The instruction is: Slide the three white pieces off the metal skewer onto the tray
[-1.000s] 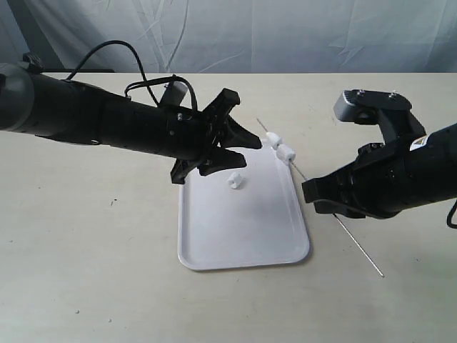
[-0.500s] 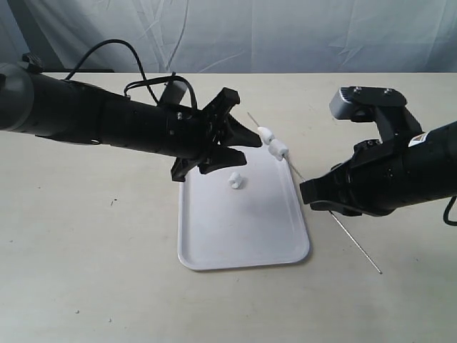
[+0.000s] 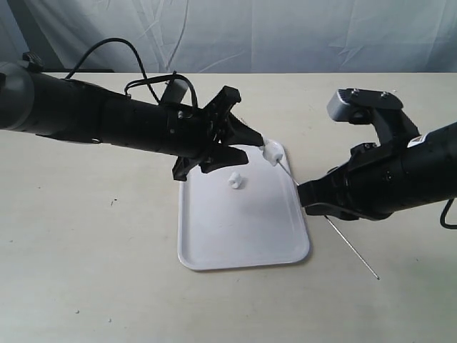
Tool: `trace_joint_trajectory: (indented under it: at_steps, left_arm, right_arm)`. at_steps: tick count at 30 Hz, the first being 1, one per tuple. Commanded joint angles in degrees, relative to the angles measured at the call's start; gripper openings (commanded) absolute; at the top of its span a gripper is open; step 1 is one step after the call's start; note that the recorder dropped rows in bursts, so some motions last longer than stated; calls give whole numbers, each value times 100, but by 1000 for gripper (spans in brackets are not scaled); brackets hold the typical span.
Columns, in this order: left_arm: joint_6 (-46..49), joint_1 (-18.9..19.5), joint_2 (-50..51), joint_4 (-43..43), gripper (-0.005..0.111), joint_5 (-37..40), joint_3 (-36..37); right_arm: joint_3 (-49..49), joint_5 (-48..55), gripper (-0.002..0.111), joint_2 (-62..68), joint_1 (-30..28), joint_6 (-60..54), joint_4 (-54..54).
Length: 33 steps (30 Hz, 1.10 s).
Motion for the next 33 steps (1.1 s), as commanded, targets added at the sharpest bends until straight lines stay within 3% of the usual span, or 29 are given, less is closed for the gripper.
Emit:
trace_joint_trajectory:
  at_steps: [1, 11, 17, 33]
  left_arm:
    - [5, -24, -1, -93, 42, 21, -28]
    - [-18, -24, -1, -93, 41, -169, -28]
    - [-30, -24, -1, -93, 23, -317, -28]
    - [-30, -24, -1, -93, 24, -784, -28]
  right_arm:
    - [-6, -1, -1, -2, -8, -304, 230]
    - [-6, 62, -1, -2, -8, -440, 275]
    - [-6, 85, -1, -2, -8, -440, 275]
    - [-6, 438, -1, -2, -8, -397, -81]
